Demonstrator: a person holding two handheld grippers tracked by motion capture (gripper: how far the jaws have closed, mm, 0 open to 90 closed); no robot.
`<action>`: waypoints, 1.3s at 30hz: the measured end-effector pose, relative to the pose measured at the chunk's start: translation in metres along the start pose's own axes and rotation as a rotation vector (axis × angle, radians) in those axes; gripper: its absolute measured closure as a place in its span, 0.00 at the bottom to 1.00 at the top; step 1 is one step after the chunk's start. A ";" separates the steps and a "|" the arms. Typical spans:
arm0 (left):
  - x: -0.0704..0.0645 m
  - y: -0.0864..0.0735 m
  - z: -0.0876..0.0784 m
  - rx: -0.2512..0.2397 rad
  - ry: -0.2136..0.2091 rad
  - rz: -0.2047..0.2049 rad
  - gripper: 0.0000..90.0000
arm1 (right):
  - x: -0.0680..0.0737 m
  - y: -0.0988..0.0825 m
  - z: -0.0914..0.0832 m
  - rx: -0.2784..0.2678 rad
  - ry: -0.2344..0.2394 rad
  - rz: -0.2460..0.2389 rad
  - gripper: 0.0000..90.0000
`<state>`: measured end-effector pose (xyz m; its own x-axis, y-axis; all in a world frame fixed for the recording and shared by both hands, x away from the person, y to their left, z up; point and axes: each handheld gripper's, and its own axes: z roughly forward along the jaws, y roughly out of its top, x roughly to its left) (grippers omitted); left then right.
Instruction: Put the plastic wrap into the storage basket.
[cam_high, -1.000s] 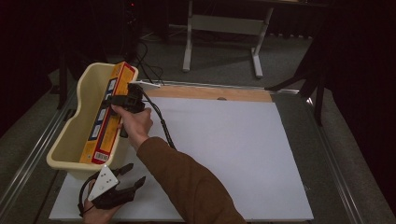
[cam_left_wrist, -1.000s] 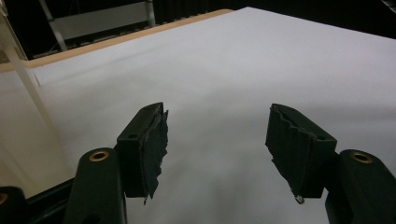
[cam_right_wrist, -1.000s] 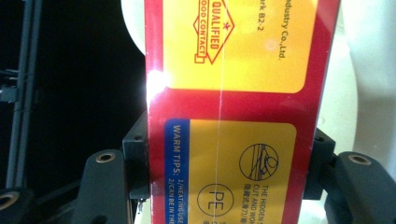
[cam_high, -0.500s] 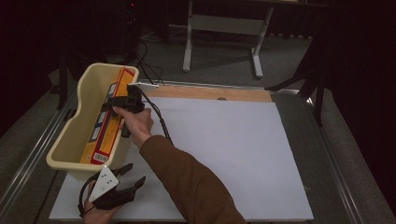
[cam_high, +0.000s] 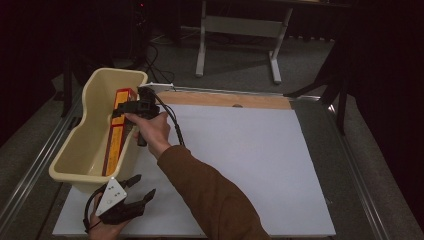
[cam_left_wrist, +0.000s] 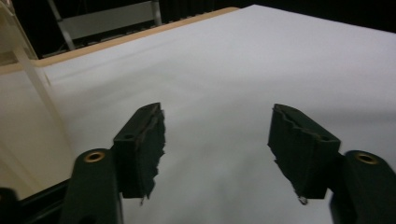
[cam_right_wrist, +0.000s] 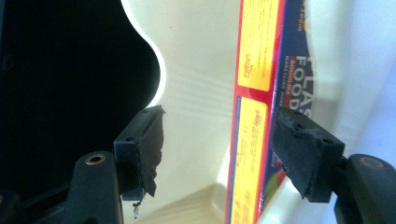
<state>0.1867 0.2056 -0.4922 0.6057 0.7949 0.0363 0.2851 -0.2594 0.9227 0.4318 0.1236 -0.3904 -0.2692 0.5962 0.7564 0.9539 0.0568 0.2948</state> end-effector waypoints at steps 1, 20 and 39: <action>0.000 0.000 0.000 -0.003 0.000 -0.001 0.40 | 0.000 0.000 0.000 0.000 0.000 0.000 0.38; -0.001 0.001 0.000 0.002 -0.010 -0.009 0.37 | -0.034 -0.028 -0.072 -0.085 -0.168 -0.557 0.41; -0.002 0.001 0.001 0.008 0.013 -0.010 0.37 | -0.138 -0.096 -0.182 -0.226 -0.312 -0.800 0.37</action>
<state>0.1866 0.2028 -0.4920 0.5929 0.8046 0.0327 0.2968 -0.2561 0.9200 0.3529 -0.1103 -0.4170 -0.7642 0.6386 0.0905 0.4376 0.4102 0.8002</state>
